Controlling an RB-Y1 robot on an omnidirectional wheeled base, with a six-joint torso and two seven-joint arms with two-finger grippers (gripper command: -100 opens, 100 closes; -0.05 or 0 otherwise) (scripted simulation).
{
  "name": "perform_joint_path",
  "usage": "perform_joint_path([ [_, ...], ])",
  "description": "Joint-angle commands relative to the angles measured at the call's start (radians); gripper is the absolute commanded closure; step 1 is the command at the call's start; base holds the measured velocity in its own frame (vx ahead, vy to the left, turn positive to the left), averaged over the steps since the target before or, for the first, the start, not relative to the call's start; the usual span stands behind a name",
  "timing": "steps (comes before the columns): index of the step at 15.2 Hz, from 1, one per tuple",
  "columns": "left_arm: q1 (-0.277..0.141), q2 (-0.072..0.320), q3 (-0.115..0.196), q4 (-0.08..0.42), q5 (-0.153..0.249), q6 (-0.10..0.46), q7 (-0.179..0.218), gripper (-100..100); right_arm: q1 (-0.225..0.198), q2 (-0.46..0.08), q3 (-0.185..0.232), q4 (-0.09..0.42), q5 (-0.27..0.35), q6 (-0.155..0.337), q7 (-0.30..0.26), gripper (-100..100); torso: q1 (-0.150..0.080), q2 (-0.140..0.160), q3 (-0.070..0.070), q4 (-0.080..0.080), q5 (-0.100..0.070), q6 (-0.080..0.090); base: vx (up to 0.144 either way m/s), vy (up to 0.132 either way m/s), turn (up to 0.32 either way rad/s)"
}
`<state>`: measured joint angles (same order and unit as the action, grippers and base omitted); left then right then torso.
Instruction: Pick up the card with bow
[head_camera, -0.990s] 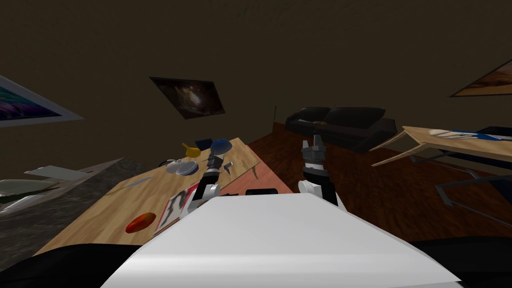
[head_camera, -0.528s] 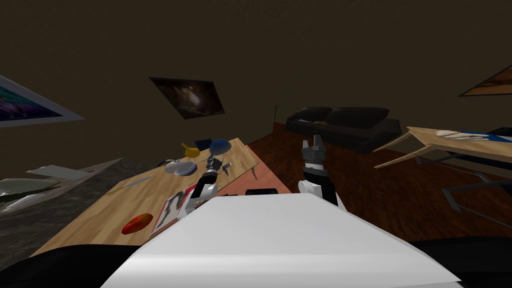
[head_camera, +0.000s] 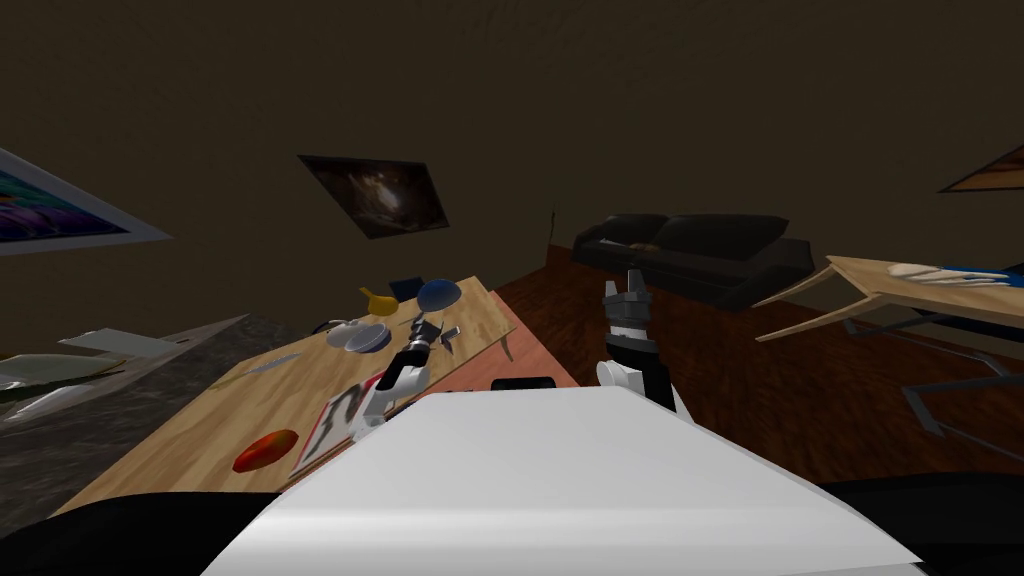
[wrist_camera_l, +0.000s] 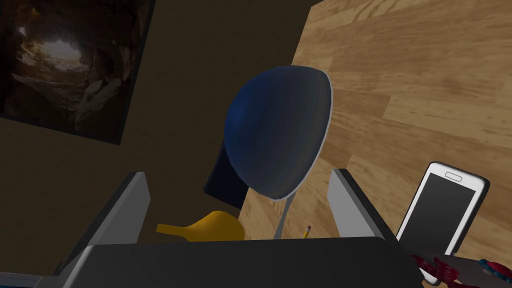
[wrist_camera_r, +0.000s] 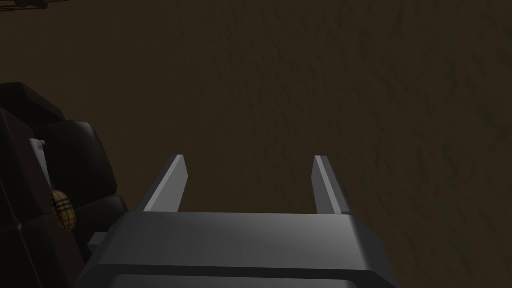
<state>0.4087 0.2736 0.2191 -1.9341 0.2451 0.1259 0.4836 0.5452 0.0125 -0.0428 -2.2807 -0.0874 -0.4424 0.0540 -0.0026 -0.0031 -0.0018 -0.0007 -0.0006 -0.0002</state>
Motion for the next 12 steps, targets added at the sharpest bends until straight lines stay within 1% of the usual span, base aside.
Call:
perform_joint_path([
  [1,-0.012,0.011,0.027,0.031,0.026,0.050,0.050,-100,0.000,0.000,0.000,0.000,0.000,0.000,0.000,0,0.000,0.000,0.000,0.000,0.000,0.000,0.044,-0.045,0.039],
  [2,-0.012,0.011,0.027,0.031,0.026,0.069,0.051,-100,0.000,0.000,0.000,0.000,0.000,0.000,0.000,0,0.000,0.000,0.000,0.000,0.000,0.000,0.047,-0.047,0.037],
  [3,-0.012,0.011,0.027,0.031,0.026,0.069,0.051,-100,0.000,0.000,0.000,0.000,0.000,0.000,0.000,0,0.000,-0.001,0.000,0.000,0.000,0.000,0.035,-0.037,0.010],
  [4,-0.021,0.017,0.047,0.054,0.044,0.107,0.087,-100,0.000,0.000,0.000,0.000,0.000,0.000,0.000,0,0.000,0.000,0.000,0.000,0.000,0.000,0.039,-0.041,0.018],
  [5,-0.021,0.017,0.047,0.054,0.044,0.116,0.087,-100,0.000,0.000,0.000,0.000,0.000,0.000,0.000,0,0.000,0.000,0.000,0.000,0.000,0.000,0.038,-0.045,0.030],
  [6,-0.030,0.023,0.067,0.078,0.062,0.139,0.122,-100,0.000,0.000,0.000,0.000,0.000,0.000,0.000,0,0.000,0.000,0.000,0.000,0.000,0.000,0.035,-0.053,0.040],
  [7,-0.030,0.023,0.067,0.078,0.062,0.161,0.123,-100,0.000,0.000,0.000,0.000,0.000,0.000,0.000,0,-0.001,0.000,0.000,0.000,0.000,0.000,0.033,-0.056,0.031],
  [8,-0.030,0.023,0.067,0.078,0.062,0.163,0.123,-100,0.000,0.000,0.000,0.000,0.000,0.000,0.000,0,-0.001,0.000,0.000,0.000,0.000,0.000,0.026,-0.042,0.012],
  [9,-0.040,0.027,0.086,0.101,0.081,0.203,0.159,-100,0.000,0.000,0.000,0.000,0.000,0.000,0.000,0,-0.001,0.000,0.000,0.000,0.000,0.000,0.037,-0.050,0.023],
  [10,-0.040,0.027,0.086,0.101,0.081,0.211,0.159,-100,0.000,0.000,0.000,0.000,0.000,0.000,0.000,0,-0.001,0.000,0.000,0.000,0.000,0.000,0.045,-0.052,0.030],
  [11,-0.049,0.031,0.106,0.124,0.099,0.242,0.194,-100,0.000,0.000,0.000,0.000,0.000,0.000,0.000,0,-0.001,0.000,0.000,0.000,0.000,0.000,0.062,-0.054,0.037],
  [12,-0.049,0.031,0.106,0.124,0.099,0.258,0.195,-100,0.000,0.000,0.000,0.000,0.000,0.000,0.000,0,-0.001,-0.001,-0.001,0.000,0.000,0.000,0.054,-0.057,0.031],
])
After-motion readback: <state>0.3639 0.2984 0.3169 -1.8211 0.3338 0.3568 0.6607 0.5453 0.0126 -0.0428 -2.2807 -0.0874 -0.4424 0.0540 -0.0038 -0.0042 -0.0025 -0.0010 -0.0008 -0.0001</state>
